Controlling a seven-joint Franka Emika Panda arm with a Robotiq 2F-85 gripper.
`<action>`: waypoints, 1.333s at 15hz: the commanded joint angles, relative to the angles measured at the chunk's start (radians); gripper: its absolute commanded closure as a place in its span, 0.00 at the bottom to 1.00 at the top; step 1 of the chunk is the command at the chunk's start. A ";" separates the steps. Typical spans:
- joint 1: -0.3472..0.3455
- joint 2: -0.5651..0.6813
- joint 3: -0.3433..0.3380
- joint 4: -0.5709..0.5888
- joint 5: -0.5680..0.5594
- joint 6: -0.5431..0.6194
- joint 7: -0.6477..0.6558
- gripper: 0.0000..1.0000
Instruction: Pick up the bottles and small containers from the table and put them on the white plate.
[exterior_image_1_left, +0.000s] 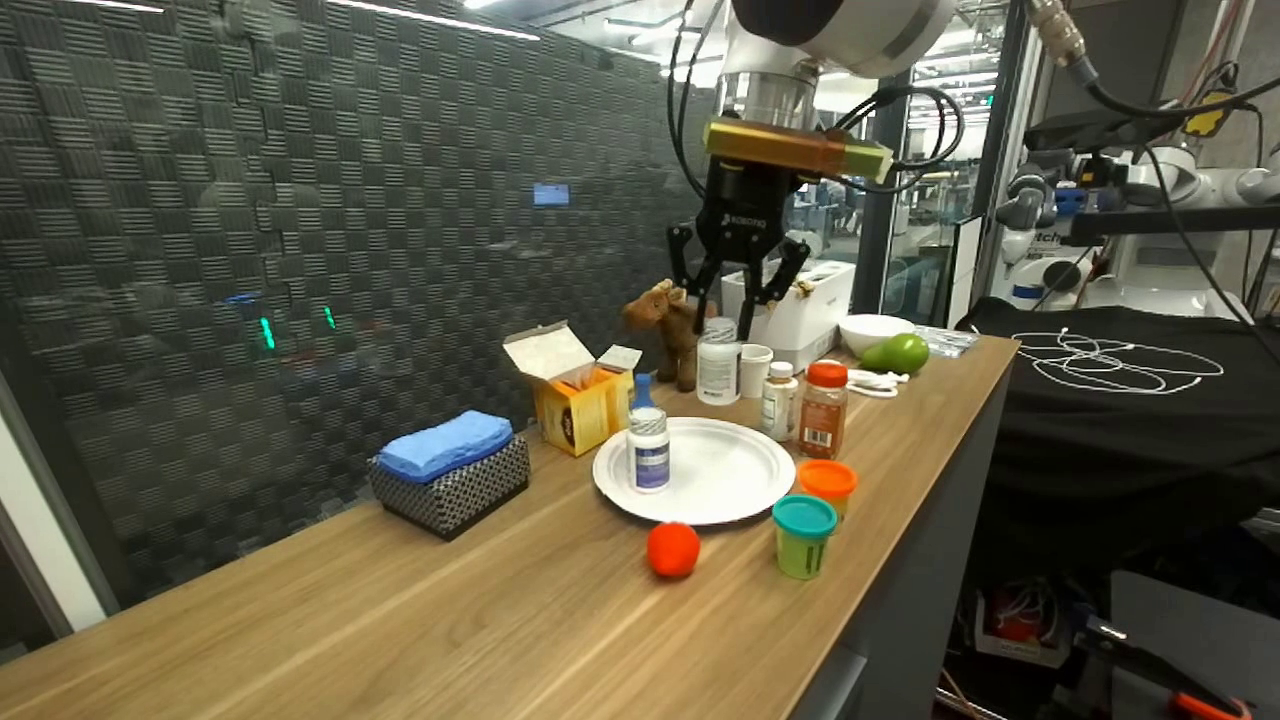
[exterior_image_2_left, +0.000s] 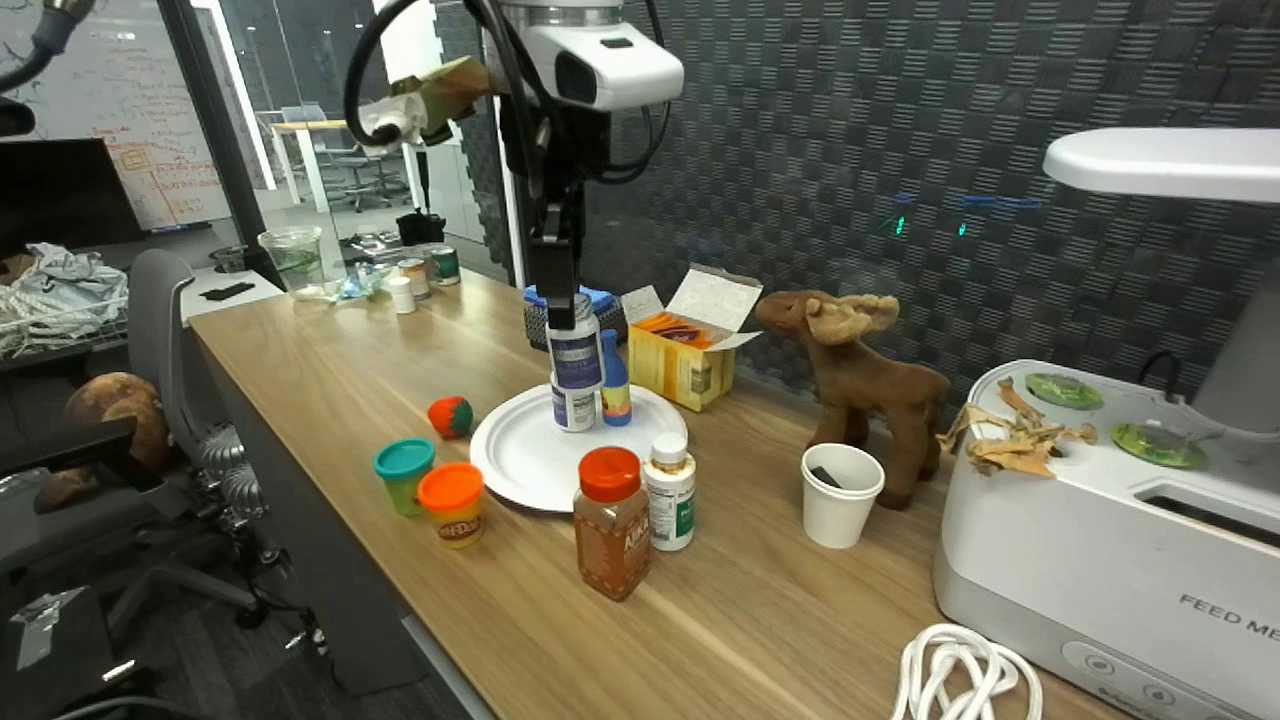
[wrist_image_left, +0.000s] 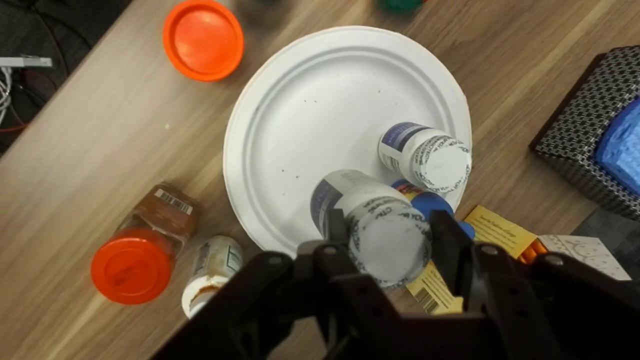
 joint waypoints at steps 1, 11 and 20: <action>0.007 0.069 0.003 0.030 0.010 0.026 0.068 0.80; 0.018 0.239 -0.039 0.169 -0.038 0.080 0.276 0.80; 0.016 0.328 -0.031 0.227 0.047 0.081 0.306 0.80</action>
